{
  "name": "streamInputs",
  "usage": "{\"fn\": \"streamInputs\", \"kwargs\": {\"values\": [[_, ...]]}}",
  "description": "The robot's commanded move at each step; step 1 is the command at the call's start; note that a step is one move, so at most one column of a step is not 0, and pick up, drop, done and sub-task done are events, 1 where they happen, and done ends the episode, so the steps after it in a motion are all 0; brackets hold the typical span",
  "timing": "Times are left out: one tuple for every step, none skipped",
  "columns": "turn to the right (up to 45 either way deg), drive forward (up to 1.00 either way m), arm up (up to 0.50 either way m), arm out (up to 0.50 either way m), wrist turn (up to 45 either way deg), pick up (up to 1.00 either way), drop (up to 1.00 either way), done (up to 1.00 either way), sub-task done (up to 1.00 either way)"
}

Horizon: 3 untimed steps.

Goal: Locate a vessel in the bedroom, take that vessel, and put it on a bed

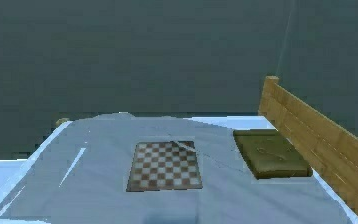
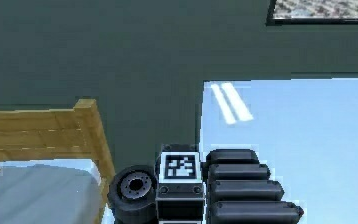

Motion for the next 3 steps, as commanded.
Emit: {"fn": "streamInputs", "kwargs": {"values": [[3.0,0.00,0.00,0.00,0.0,0.00,0.00,0.00,0.00],[-6.0,0.00,0.00,0.00,0.0,0.00,0.00,0.00,0.00],[0.0,0.15,0.00,0.00,0.0,0.00,0.00,0.00,0.00]]}}
